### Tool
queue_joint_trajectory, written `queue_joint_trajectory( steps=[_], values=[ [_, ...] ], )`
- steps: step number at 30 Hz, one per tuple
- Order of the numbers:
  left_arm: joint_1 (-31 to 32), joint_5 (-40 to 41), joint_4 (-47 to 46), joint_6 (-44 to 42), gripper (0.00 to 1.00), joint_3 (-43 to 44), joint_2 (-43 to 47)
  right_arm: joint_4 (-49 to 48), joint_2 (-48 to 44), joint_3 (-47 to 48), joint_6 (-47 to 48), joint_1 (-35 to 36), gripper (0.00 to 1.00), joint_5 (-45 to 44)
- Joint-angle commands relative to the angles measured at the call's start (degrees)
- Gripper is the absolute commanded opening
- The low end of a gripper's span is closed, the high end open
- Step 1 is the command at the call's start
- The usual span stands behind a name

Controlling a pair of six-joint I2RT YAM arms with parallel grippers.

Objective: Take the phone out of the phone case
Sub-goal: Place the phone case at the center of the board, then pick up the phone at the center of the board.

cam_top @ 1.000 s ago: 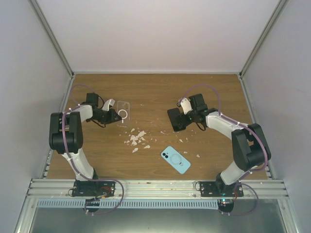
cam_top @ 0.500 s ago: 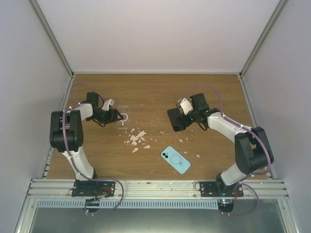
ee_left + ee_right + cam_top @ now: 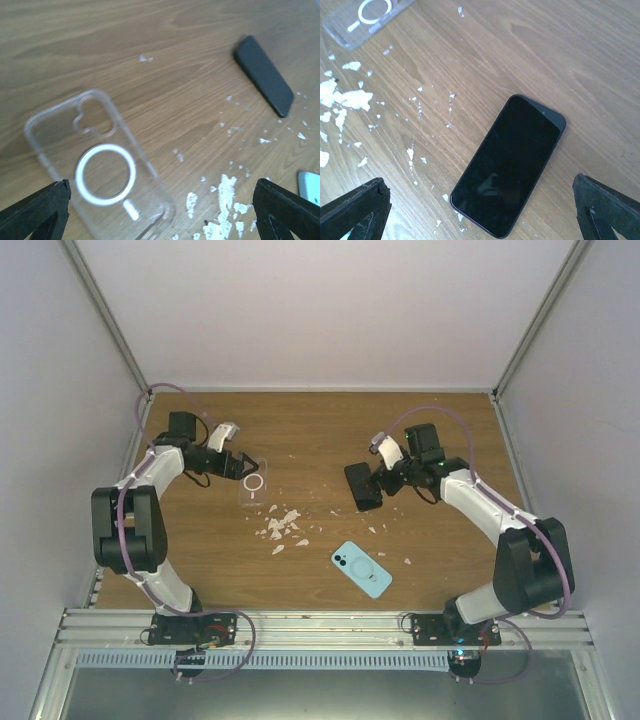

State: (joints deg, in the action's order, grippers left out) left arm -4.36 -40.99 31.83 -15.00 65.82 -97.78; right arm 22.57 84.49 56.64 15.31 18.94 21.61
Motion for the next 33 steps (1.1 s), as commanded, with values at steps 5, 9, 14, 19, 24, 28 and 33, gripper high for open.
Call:
queue_joint_trajectory(
  steps=[5,9,14,19,24,28,33],
  values=[
    [7.6,-9.3,6.1,-18.6,0.99,2.4,4.6,0.4,-0.9,2.2,-4.2,-8.0,1.0,12.0],
    [14.0,-9.5,8.4,-26.9,0.99,1.7,6.7,0.1,-0.5,1.7,-5.3,-10.6,1.0,15.1],
    [24.5,-6.9,11.1,-37.7,0.99,1.0,8.0,0.2,-0.2,1.5,-5.8,-12.5,0.99,16.8],
    [33.4,-5.6,15.5,-49.2,0.99,3.4,5.0,-0.3,-0.7,1.1,-6.1,-14.1,1.0,16.9],
    [41.0,-3.2,18.5,-55.4,0.99,7.0,-0.5,-1.1,-1.5,0.2,-6.4,-15.7,1.0,16.9],
    [46.9,1.0,17.9,-58.6,0.99,7.8,-3.5,-1.2,-1.8,-0.2,-6.9,-17.7,1.0,17.8],
    [50.7,5.4,16.0,-57.8,0.99,10.7,-8.0,-1.1,-1.0,-0.6,-7.1,-18.1,1.0,14.4]
  ],
)
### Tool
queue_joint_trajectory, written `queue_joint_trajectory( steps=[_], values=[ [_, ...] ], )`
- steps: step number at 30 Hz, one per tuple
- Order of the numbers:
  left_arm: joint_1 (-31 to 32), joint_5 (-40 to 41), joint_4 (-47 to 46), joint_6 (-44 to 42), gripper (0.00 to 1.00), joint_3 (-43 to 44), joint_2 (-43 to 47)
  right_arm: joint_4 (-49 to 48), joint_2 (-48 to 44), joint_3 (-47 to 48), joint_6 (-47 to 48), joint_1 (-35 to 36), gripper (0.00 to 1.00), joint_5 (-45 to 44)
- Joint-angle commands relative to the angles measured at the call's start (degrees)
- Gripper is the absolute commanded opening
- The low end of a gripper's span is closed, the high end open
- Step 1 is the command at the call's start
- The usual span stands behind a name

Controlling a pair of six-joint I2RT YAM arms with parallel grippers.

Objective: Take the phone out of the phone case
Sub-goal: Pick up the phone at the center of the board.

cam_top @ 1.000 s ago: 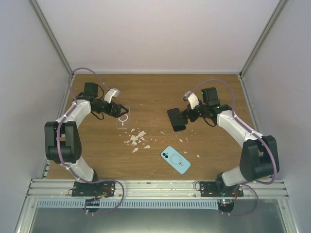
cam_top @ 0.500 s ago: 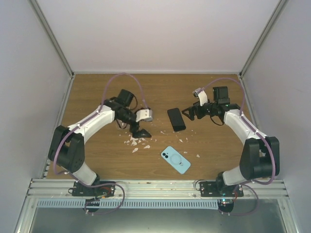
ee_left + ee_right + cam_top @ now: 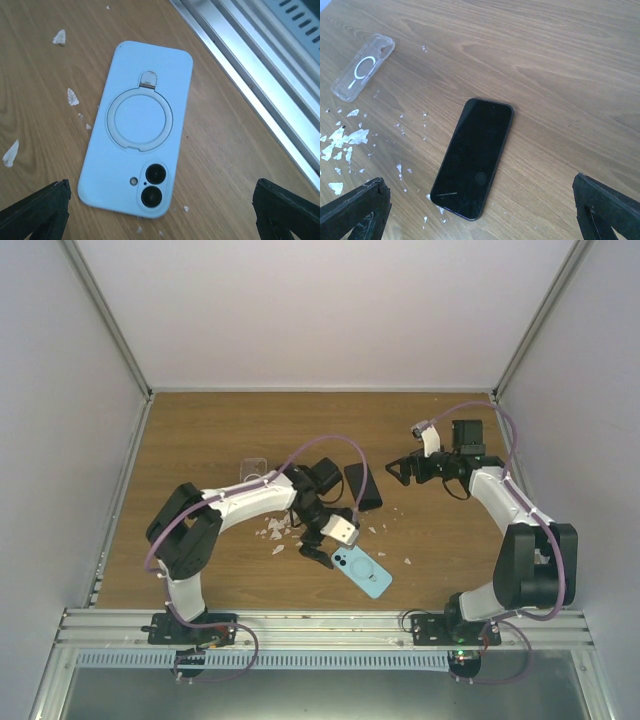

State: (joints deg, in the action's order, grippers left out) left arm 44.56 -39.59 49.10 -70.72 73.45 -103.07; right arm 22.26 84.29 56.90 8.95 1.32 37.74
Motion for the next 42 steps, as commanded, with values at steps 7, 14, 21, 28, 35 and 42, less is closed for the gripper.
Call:
queue_joint_trajectory(
  steps=[7,14,21,28,35,42],
  values=[
    [2.7,6.5,-3.3,-2.4,0.99,5.2,-6.6,-1.1,-0.8,-1.9,-0.6,-0.4,1.0,-2.1],
    [5.1,9.6,-1.7,-4.7,0.99,7.1,-10.4,-1.0,-0.3,-1.6,-0.5,-0.4,0.99,-1.6],
    [7.2,10.9,-4.8,-4.7,0.99,7.1,-13.1,-0.8,-0.2,-1.7,-0.5,-0.4,1.0,-1.1],
    [9.1,12.6,-6.4,-4.1,0.99,7.1,-15.6,-0.7,0.0,-1.4,-0.5,-0.4,1.0,-0.5],
    [9.6,13.7,-8.4,-5.7,0.94,3.6,-14.2,-1.1,-0.6,-2.3,-0.4,-0.4,1.0,-0.3],
    [9.3,13.8,-12.3,-6.8,0.79,-0.6,-7.8,-2.3,-2.9,-3.5,0.0,-0.4,0.99,3.3]
  ],
)
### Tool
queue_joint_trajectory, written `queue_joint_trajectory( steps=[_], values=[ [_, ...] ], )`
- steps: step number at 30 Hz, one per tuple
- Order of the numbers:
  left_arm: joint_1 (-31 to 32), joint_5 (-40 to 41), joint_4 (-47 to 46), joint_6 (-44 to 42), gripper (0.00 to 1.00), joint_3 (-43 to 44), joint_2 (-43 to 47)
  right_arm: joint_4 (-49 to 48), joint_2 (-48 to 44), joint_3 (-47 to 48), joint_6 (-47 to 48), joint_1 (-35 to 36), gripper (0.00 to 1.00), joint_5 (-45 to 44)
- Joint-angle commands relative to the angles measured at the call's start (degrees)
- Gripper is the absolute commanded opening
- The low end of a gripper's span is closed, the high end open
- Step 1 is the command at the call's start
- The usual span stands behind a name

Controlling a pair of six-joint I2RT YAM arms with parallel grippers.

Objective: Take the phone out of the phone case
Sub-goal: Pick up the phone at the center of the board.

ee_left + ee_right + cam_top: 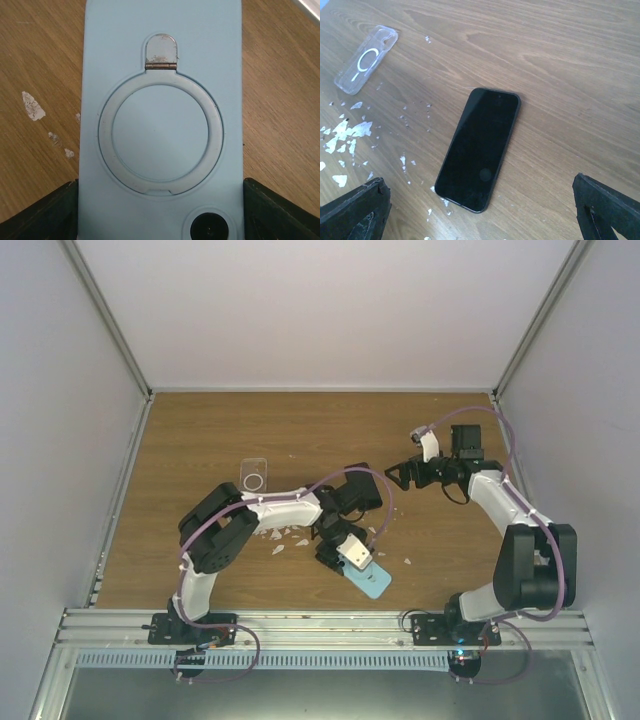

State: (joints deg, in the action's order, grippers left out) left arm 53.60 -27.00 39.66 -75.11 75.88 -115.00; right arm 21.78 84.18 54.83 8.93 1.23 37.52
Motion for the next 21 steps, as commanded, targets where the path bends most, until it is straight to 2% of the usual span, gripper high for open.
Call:
queue_joint_trajectory(
  steps=[1,8,14,21],
  values=[
    [0.2,1.0,-3.8,-2.5,0.76,-3.9,5.5,-1.9,-3.2,-1.7,0.2,-0.4,1.0,4.4],
    [-0.7,1.2,-11.7,-2.7,0.62,-11.4,15.8,0.4,-2.7,-2.3,2.1,-0.4,1.0,12.0],
    [-3.6,1.1,-13.2,-3.1,0.57,-14.4,22.8,0.5,-3.9,-4.1,2.2,0.4,1.0,16.8],
    [-9.3,0.9,-13.9,-2.4,0.55,-13.4,24.6,3.4,-0.6,-5.3,4.3,7.4,1.0,20.6]
  ],
)
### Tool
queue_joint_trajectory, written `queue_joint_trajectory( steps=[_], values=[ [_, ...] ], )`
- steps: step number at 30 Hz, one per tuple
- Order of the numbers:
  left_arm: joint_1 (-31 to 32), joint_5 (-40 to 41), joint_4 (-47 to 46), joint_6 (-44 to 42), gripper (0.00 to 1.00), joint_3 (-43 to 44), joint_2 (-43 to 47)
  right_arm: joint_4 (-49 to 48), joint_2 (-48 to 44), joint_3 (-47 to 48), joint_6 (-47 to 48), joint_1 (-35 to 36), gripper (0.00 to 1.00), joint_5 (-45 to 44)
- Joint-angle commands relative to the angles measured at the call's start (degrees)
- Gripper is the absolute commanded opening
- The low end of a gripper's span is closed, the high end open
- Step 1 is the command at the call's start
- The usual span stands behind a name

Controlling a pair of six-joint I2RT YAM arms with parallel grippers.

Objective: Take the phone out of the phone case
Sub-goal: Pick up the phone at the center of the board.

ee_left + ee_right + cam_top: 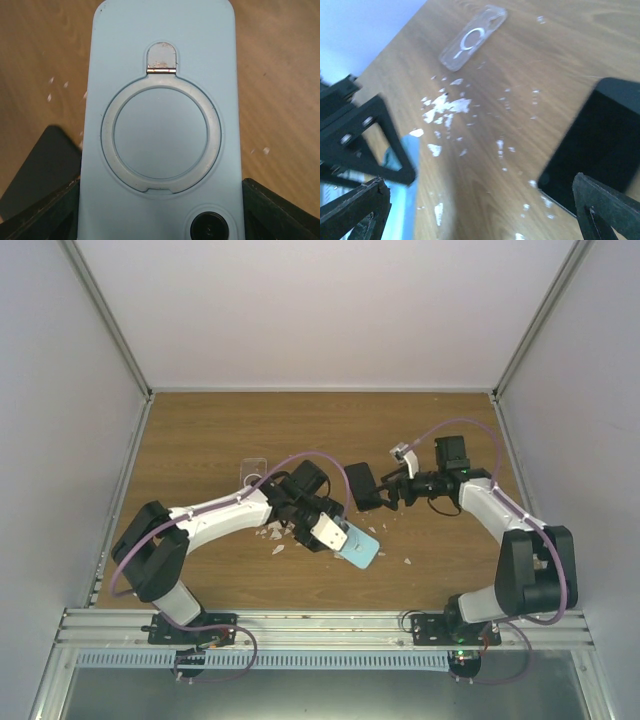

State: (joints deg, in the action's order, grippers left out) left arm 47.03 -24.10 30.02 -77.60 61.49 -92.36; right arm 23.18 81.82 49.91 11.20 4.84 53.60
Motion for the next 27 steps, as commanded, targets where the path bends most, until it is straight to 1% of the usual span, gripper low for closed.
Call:
queue_joint_trajectory(
  steps=[1,7,13,16,24,26,27],
  values=[
    [-3.5,-2.4,-4.3,0.6,0.54,1.5,2.1,2.3,2.5,-0.2,2.0,4.7,1.0,5.5],
    [-6.4,-2.5,-6.3,2.0,0.53,1.8,3.4,5.6,7.6,2.5,3.0,8.5,0.97,9.8],
    [-7.1,-2.3,-8.7,3.1,0.52,1.2,5.2,6.9,10.7,3.9,3.2,11.6,0.89,12.4],
    [-7.4,-1.6,-9.5,3.3,0.52,0.8,5.7,8.0,11.2,4.6,4.1,12.7,0.8,13.0],
    [-10.0,-1.1,-11.8,4.3,0.52,0.0,7.4,7.9,10.8,4.7,3.8,13.0,0.5,12.0],
    [-10.6,-1.3,-11.9,4.3,0.52,-0.3,8.0,7.9,10.8,5.0,3.7,13.0,0.41,12.7],
    [-10.7,-1.4,-12.2,4.3,0.52,-0.5,8.4,7.9,10.9,5.4,3.6,13.0,0.35,13.1]
  ],
)
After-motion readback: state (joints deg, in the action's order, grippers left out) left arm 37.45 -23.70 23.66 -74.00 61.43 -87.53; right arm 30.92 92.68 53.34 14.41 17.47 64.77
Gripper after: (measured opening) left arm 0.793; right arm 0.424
